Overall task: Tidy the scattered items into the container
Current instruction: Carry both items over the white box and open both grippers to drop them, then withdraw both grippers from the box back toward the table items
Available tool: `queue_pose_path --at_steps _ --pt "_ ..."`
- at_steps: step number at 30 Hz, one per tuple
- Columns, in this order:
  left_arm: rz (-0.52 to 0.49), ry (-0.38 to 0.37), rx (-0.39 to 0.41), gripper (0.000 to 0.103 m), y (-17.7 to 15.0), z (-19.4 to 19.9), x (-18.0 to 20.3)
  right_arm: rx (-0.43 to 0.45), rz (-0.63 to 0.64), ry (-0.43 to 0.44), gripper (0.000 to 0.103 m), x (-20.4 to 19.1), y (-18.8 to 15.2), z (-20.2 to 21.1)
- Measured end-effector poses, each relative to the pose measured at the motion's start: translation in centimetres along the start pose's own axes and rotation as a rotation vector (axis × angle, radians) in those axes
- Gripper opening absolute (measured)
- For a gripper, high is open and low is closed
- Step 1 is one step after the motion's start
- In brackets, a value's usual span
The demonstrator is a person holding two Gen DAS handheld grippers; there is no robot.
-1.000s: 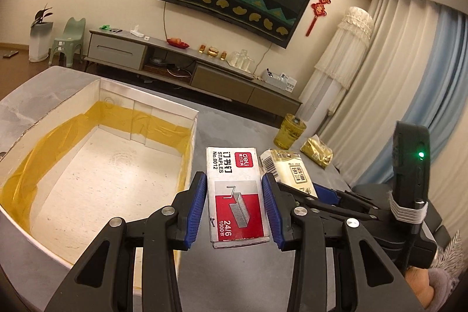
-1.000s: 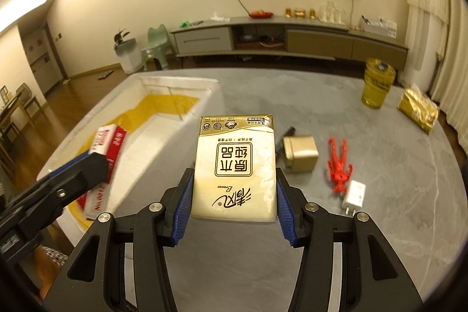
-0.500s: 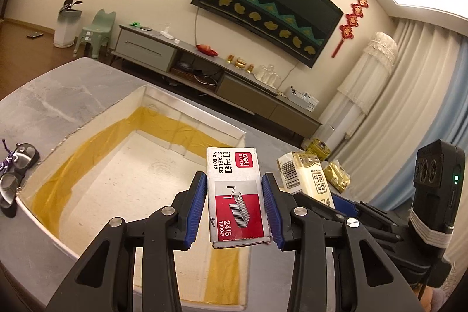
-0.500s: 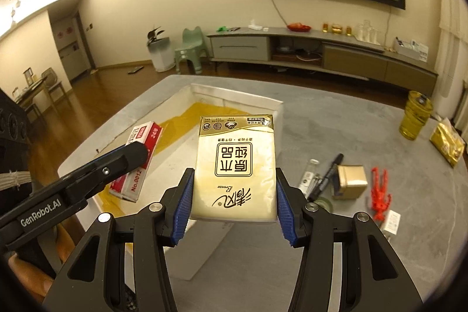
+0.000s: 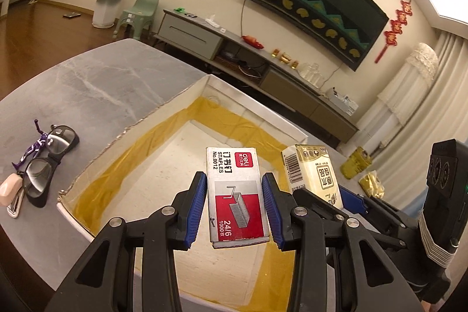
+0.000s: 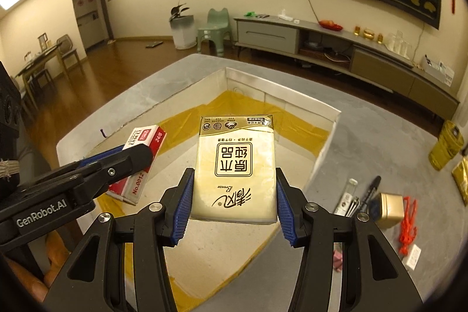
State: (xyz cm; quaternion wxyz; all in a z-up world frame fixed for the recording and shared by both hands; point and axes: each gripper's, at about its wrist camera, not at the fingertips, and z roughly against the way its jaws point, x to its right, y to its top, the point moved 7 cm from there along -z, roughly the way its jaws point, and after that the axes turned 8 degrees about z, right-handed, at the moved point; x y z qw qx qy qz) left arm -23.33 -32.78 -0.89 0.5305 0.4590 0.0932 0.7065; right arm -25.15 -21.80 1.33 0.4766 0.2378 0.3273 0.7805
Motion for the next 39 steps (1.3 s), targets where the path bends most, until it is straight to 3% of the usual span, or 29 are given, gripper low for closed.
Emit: queue_pose_path --at_steps 5,18,30,39 --pt "-0.046 0.064 0.012 0.041 1.4 -1.2 -0.1 -0.040 0.000 0.007 0.054 0.8 0.7 -2.4" --pt "-0.151 0.103 -0.077 0.041 4.9 -5.7 2.5 -0.120 -0.048 0.054 0.054 5.0 3.1 -5.1" --pt "-0.151 0.155 -0.134 0.042 6.1 -9.6 1.9 -0.200 -0.003 0.029 0.056 5.9 3.6 -8.9" --pt "-0.149 0.167 -0.147 0.066 6.0 -9.4 1.0 -0.169 -0.075 0.089 0.056 6.2 3.0 -7.9"
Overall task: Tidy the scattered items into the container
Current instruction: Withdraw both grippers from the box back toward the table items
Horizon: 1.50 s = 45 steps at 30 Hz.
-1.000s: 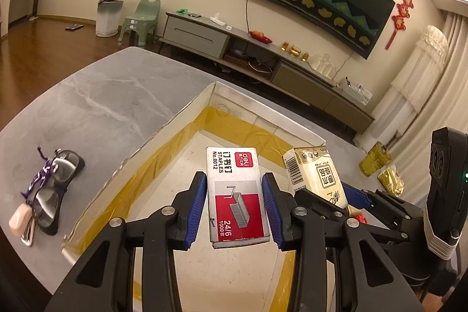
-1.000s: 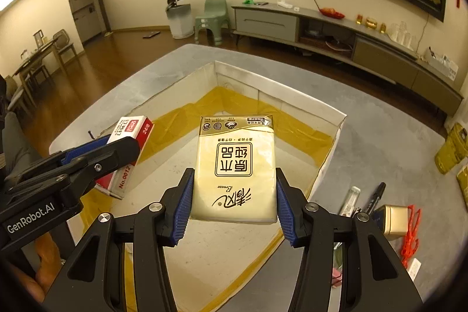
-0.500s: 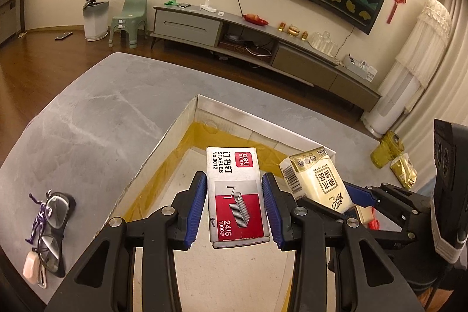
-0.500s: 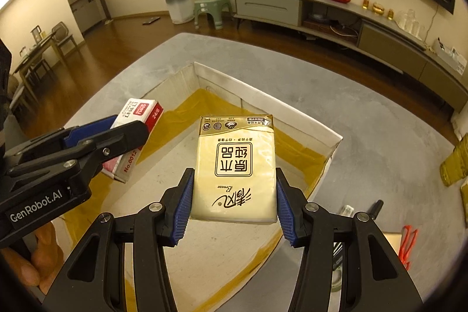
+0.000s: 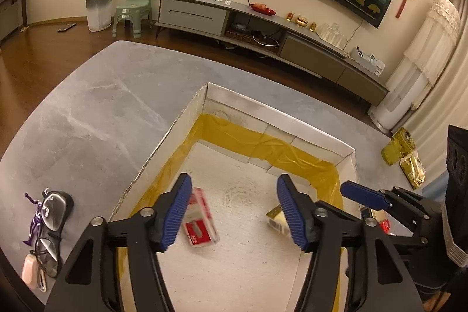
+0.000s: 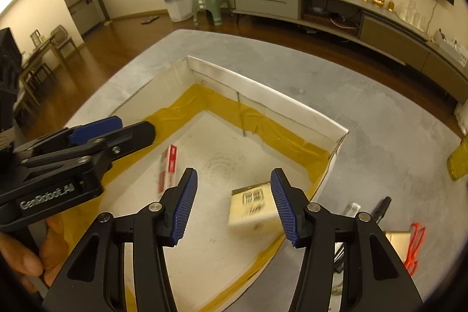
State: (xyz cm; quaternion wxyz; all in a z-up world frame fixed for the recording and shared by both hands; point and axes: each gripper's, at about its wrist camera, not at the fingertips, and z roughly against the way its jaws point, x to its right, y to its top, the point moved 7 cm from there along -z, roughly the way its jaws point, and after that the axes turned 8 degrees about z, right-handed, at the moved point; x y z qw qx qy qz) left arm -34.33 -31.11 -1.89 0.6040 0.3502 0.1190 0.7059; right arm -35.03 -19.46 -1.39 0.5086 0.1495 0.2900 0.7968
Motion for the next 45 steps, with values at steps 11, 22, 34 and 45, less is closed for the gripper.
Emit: queue_pose_path --at_steps 11,22,34,45 --pt "-0.047 0.016 0.012 0.067 -1.1 1.8 1.4 0.068 0.000 0.051 0.056 -2.1 -1.6 3.6" --pt "-0.147 0.045 0.039 0.067 -3.7 4.7 4.9 0.083 -0.016 0.030 0.055 -1.9 -3.9 6.3" --pt "-0.159 0.031 0.088 0.067 -5.8 7.7 6.9 0.117 -0.008 0.013 0.055 -2.1 -6.2 10.7" --pt "-0.175 0.007 0.121 0.067 -8.2 9.7 8.2 0.133 -0.044 0.014 0.055 -1.4 -9.2 13.5"
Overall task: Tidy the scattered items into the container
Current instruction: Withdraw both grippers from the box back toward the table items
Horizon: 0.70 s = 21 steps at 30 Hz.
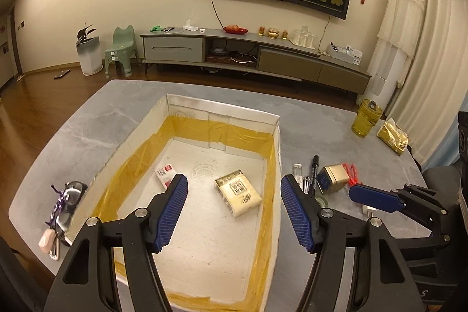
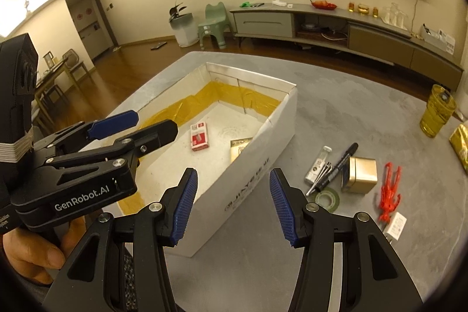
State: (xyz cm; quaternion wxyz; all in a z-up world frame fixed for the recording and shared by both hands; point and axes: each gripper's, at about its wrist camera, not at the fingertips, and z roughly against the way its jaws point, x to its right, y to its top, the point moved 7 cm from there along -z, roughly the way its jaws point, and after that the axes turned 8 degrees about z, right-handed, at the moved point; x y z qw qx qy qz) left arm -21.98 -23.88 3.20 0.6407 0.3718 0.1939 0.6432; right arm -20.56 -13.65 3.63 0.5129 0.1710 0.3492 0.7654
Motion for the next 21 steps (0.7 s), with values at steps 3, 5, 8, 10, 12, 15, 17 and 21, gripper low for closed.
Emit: queue_pose_path --at_steps 3,5,8,10,12,15,17,21 --pt "-0.003 -0.011 0.002 0.067 -1.0 0.6 0.7 0.002 0.000 -0.001 0.055 0.0 -0.7 0.8" --pt "-0.006 -0.025 0.000 0.067 -1.6 0.8 1.2 0.006 -0.005 0.000 0.055 0.1 -1.2 1.4" --pt "-0.020 -0.040 0.011 0.067 -2.0 1.3 2.1 0.012 -0.018 -0.002 0.055 0.5 -2.1 2.5" --pt "-0.027 -0.051 0.012 0.067 -2.4 1.4 2.7 0.015 -0.028 -0.004 0.055 0.9 -2.7 3.1" --pt "-0.035 -0.060 0.008 0.067 -2.9 1.4 3.5 0.022 -0.046 -0.009 0.055 1.6 -3.4 4.0" --pt "-0.058 -0.077 -0.003 0.067 -3.6 1.1 5.0 0.022 -0.081 -0.022 0.055 3.1 -4.5 5.1" --pt "-0.077 -0.090 -0.009 0.067 -4.0 0.9 6.1 0.020 -0.106 -0.037 0.055 4.3 -5.3 5.7" --pt "-0.124 -0.117 -0.012 0.067 -4.8 0.7 8.7 0.008 -0.156 -0.063 0.055 6.8 -7.1 6.6"
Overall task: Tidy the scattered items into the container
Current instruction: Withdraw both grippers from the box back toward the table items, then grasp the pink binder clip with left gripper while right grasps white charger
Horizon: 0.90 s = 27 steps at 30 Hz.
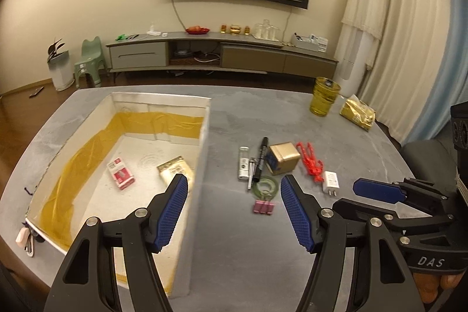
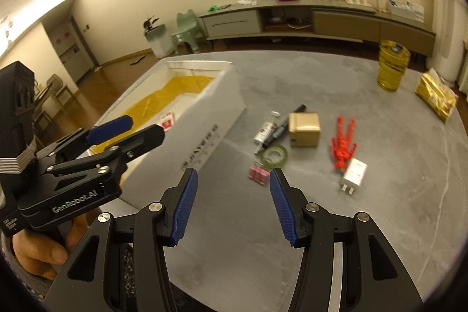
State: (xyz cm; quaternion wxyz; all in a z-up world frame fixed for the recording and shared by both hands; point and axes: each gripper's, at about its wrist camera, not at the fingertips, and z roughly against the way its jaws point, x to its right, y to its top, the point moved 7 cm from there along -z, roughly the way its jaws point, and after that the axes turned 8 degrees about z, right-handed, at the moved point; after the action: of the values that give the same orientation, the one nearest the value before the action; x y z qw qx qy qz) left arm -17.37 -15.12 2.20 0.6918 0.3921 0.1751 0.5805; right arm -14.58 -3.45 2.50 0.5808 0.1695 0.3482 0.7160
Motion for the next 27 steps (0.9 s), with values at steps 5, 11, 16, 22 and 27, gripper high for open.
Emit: queue_pose_path --at_steps 5,11,16,22,27 --pt "-0.042 -0.021 -0.032 0.067 -0.9 -1.6 2.7 -0.009 -0.038 -0.030 0.055 2.7 -1.1 0.5" --pt "-0.083 -0.022 -0.085 0.067 -2.5 -4.2 4.2 -0.030 -0.090 -0.123 0.055 7.2 -2.2 0.2" --pt "-0.081 -0.020 -0.139 0.067 -3.7 -7.0 4.1 -0.070 -0.156 -0.199 0.055 12.0 -3.4 -1.0" --pt "-0.050 -0.030 -0.205 0.067 -5.3 -10.4 3.5 -0.113 -0.205 -0.188 0.055 14.2 -4.6 -3.3" --pt "-0.041 -0.034 -0.243 0.067 -6.2 -12.8 3.3 -0.178 -0.185 -0.189 0.055 14.5 -5.7 -6.0"
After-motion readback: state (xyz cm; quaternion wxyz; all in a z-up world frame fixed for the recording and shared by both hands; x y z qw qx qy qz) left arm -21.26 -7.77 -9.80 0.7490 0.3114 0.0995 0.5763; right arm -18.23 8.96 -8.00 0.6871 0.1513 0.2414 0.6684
